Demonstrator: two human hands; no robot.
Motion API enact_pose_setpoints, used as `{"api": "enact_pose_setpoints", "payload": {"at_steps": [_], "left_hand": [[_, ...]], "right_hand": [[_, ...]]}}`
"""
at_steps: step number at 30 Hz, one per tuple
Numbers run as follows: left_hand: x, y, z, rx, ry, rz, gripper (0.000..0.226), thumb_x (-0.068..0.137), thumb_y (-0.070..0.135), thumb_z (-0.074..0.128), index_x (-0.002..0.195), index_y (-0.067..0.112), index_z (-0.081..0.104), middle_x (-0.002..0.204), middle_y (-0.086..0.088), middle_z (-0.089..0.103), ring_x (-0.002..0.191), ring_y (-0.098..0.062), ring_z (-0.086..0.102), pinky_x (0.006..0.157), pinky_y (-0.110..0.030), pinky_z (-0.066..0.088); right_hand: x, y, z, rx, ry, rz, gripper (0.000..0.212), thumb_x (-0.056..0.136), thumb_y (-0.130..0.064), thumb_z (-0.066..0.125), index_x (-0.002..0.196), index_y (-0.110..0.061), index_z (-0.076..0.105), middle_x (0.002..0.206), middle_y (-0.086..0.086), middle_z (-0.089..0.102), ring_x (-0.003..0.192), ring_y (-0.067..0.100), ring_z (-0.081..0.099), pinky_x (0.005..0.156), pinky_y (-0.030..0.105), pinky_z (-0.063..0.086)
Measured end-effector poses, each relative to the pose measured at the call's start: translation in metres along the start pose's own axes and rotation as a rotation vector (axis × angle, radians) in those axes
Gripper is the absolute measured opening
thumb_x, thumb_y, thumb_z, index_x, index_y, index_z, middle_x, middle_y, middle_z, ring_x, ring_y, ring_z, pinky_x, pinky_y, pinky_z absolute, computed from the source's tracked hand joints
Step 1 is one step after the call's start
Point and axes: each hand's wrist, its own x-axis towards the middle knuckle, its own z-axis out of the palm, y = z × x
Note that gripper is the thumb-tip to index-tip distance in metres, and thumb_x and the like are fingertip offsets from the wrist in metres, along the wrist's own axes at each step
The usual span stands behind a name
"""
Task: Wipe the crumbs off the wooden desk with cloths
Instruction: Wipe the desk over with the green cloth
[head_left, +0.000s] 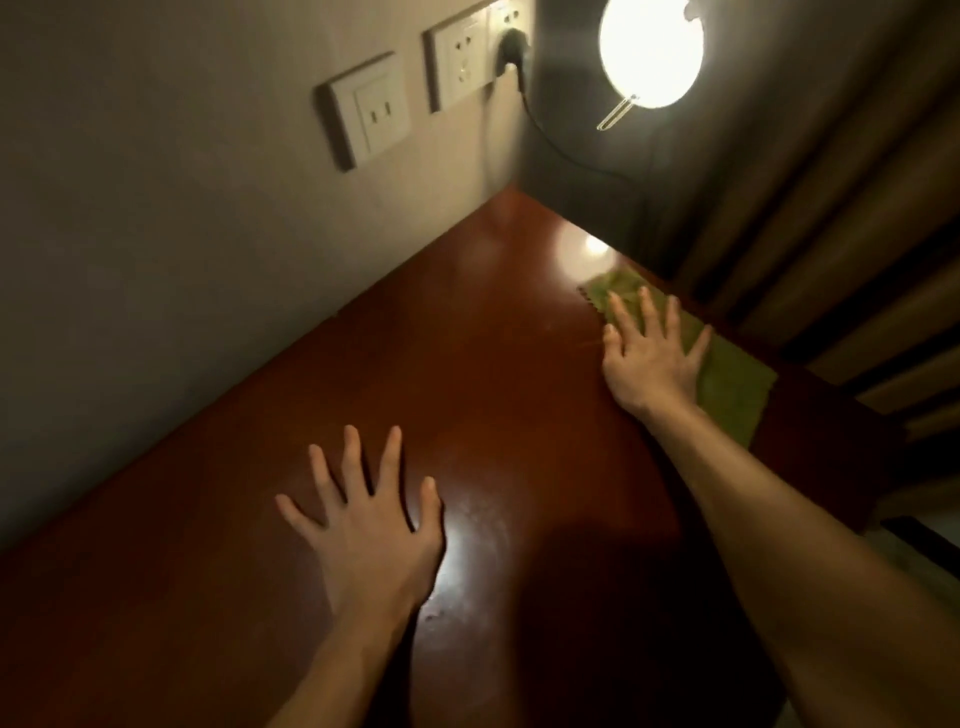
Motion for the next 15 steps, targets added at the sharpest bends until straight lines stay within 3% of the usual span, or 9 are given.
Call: {"api": "enact_pose_setpoints", "payload": {"at_steps": [3, 7, 9, 11, 15], "left_hand": [[0.001, -0.003, 0.001, -0.013, 0.01, -0.003, 0.071, 0.098, 0.067, 0.024, 0.164, 0.041, 0.022, 0.176, 0.001, 0.01, 0.162, -0.029, -0.009, 0.122, -0.071, -0.005], [-0.004, -0.005, -0.006, -0.18, 0.067, -0.083, 0.07, 0.096, 0.055, 0.031, 0.157, 0.02, 0.035, 0.171, -0.002, 0.024, 0.162, -0.019, 0.001, 0.127, -0.062, -0.002], [-0.006, -0.002, -0.01, -0.266, 0.112, -0.153, 0.067, 0.095, 0.05, 0.032, 0.149, 0.012, 0.042, 0.169, -0.005, 0.027, 0.161, -0.017, 0.009, 0.129, -0.057, 0.002], [-0.006, -0.004, -0.009, -0.206, 0.111, -0.131, 0.063, 0.098, 0.049, 0.032, 0.15, 0.015, 0.042, 0.17, -0.003, 0.025, 0.161, -0.018, 0.009, 0.129, -0.056, 0.001], [-0.002, -0.007, -0.002, -0.141, 0.07, -0.113, 0.067, 0.1, 0.054, 0.032, 0.159, 0.022, 0.032, 0.172, 0.001, 0.023, 0.162, -0.017, 0.001, 0.129, -0.055, -0.004]], "right_hand": [[0.0, -0.093, 0.011, -0.063, -0.076, -0.356, 0.058, 0.106, -0.052, 0.019, 0.163, -0.05, 0.008, 0.175, -0.008, -0.002, 0.161, 0.025, -0.01, 0.122, 0.07, -0.007], [-0.104, -0.202, 0.043, -0.108, -0.187, -1.013, 0.057, 0.106, -0.052, 0.02, 0.162, -0.044, 0.022, 0.174, -0.005, 0.012, 0.161, 0.028, -0.001, 0.123, 0.068, -0.005], [-0.112, -0.214, 0.046, -0.1, -0.211, -1.153, 0.055, 0.107, -0.052, 0.02, 0.161, -0.045, 0.025, 0.173, -0.007, 0.017, 0.161, 0.027, 0.002, 0.125, 0.066, -0.004], [-0.069, -0.2, 0.039, -0.049, -0.161, -1.076, 0.054, 0.107, -0.054, 0.021, 0.161, -0.05, 0.021, 0.174, -0.009, 0.014, 0.161, 0.027, 0.0, 0.124, 0.068, -0.003], [0.05, -0.127, 0.012, -0.053, -0.085, -0.597, 0.056, 0.106, -0.057, 0.019, 0.161, -0.055, 0.007, 0.175, -0.012, 0.0, 0.161, 0.026, -0.008, 0.12, 0.075, -0.004]]}}
